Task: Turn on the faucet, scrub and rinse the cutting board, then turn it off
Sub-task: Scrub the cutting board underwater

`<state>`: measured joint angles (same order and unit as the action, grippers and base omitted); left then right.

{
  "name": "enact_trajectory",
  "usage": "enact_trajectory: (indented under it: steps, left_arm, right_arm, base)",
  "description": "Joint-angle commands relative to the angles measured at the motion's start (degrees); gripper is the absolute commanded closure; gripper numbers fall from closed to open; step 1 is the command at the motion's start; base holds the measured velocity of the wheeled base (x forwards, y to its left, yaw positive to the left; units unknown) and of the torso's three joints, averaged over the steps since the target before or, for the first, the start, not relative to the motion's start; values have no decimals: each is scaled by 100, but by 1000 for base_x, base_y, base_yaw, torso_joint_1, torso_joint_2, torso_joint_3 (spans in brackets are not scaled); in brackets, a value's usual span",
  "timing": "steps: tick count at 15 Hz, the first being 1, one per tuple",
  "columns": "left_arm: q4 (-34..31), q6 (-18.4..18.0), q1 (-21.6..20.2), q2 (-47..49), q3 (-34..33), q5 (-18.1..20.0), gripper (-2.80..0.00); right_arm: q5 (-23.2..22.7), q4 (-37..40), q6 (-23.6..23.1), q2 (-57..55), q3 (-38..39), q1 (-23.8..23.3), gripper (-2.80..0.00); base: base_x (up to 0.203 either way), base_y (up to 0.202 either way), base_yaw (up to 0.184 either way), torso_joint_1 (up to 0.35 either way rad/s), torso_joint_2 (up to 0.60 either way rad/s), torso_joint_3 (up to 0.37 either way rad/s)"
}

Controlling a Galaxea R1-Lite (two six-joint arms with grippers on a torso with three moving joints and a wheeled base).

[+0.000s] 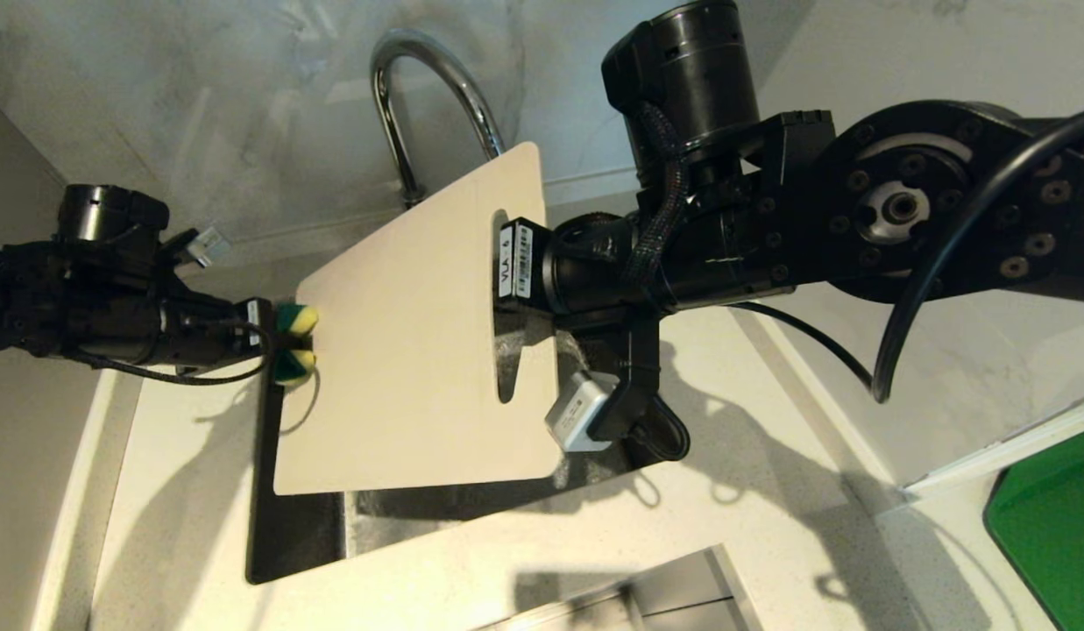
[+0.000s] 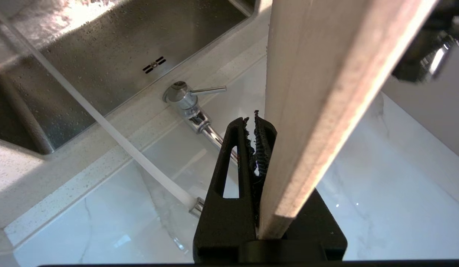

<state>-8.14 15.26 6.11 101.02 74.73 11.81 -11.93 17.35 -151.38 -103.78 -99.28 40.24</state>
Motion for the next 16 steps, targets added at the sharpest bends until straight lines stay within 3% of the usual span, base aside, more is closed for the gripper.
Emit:
enact_trajectory:
  steps: [1, 5, 9, 12, 16]
  left_arm:
    - [14, -80, -267, 49, -80, 29, 0]
    - [4, -67, -4, -299, -35, 46, 0]
    - [-574, 272, 1167, -898, 354, -62, 0]
    - [-1260, 900, 2153, -1057, 1074, -205, 0]
    - [-1582, 1217, 2750, -1041, 1158, -240, 0]
  right_arm:
    - [-2, 14, -81, 7, 5, 1, 0]
    - [-2, 14, -76, -2, 32, 1, 0]
    - [7, 14, -76, -23, 32, -8, 0]
    - [7, 5, -14, -37, 40, -8, 0]
    - [7, 5, -14, -25, 47, -16, 0]
  base:
    - [0, 0, 0, 0, 0, 0]
    - [0, 0, 0, 0, 0, 0]
    - [0, 0, 0, 0, 0, 0]
    - [0, 0, 0, 0, 0, 0]
    - [0, 0, 0, 0, 0, 0]
